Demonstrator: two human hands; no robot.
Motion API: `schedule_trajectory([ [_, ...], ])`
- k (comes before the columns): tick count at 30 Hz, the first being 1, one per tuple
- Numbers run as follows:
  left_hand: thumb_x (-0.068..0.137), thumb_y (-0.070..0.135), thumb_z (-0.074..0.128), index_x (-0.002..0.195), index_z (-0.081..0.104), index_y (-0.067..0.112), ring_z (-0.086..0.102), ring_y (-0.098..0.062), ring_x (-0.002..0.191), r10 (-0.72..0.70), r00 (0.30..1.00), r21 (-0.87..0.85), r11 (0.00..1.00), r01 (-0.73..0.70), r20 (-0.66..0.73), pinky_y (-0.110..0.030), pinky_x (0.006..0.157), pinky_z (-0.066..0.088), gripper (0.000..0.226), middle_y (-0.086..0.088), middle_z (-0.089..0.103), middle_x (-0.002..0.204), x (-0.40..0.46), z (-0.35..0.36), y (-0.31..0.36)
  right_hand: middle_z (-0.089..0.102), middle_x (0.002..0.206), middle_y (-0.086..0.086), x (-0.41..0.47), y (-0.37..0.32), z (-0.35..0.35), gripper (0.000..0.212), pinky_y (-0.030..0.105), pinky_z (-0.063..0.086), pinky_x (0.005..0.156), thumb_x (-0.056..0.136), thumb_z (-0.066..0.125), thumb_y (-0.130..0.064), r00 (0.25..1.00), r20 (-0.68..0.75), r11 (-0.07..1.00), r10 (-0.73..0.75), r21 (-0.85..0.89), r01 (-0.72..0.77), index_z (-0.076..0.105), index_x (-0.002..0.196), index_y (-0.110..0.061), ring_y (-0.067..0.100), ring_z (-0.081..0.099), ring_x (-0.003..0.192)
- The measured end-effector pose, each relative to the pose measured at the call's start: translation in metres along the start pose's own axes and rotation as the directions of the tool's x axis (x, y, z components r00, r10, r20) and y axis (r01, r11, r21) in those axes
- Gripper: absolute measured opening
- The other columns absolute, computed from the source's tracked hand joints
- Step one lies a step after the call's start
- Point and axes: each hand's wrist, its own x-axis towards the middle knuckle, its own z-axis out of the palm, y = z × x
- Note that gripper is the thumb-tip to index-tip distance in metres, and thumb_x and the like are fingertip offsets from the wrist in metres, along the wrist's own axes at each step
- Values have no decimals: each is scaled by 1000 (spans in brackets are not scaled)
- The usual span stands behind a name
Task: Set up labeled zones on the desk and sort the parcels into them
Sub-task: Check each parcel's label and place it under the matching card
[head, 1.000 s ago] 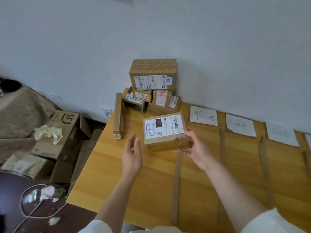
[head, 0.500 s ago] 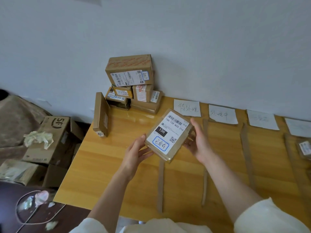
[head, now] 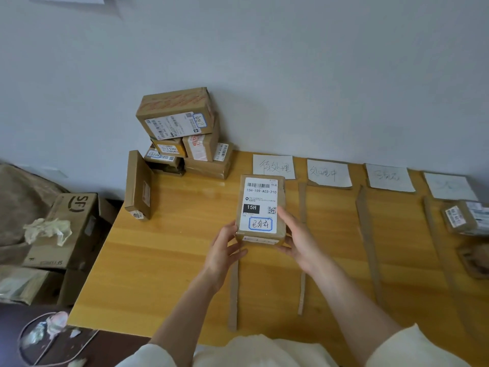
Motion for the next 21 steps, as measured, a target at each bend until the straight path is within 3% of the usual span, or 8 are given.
schedule_trajectory([
  [3,66,49,62,122,62,25,63,-26,110,-1,1000,7,1000,1,14,-42,98,51,62,1,64,112,1,11,-1,75,105,-8,-4,-3,-8,47,39,51,94,85,57,-61,999,-35,1000,-1,29,2,63,121,-32,17,66,103],
  [8,74,47,56,121,63,27,62,-26,114,-8,1000,48,999,7,22,-41,96,52,51,-3,61,124,3,25,-4,76,100,-8,-8,-7,-24,45,35,52,85,85,58,-59,998,-63,998,5,65,-1,65,118,-30,16,67,100],
  [14,92,48,45,122,62,25,62,-18,112,-9,1000,136,991,10,-7,-39,92,51,42,1,65,123,7,49,-14,76,96,-5,-11,-4,-50,48,33,51,77,83,60,-60,985,-164,992,55,119,-36,66,116,-25,16,67,94],
  [18,94,46,45,123,61,22,61,-16,111,-13,997,214,976,31,-82,-40,97,50,41,4,64,119,10,67,-23,75,92,-3,-15,0,-78,46,35,51,81,83,61,-59,961,-261,982,90,183,-43,67,111,-23,15,66,89],
  [21,94,39,52,114,63,22,61,-14,106,-14,994,288,957,45,-109,-36,91,51,28,4,64,113,12,81,-32,73,95,-1,-19,4,-105,43,41,50,94,84,61,-58,938,-313,964,150,256,-69,67,107,-22,18,65,92],
])
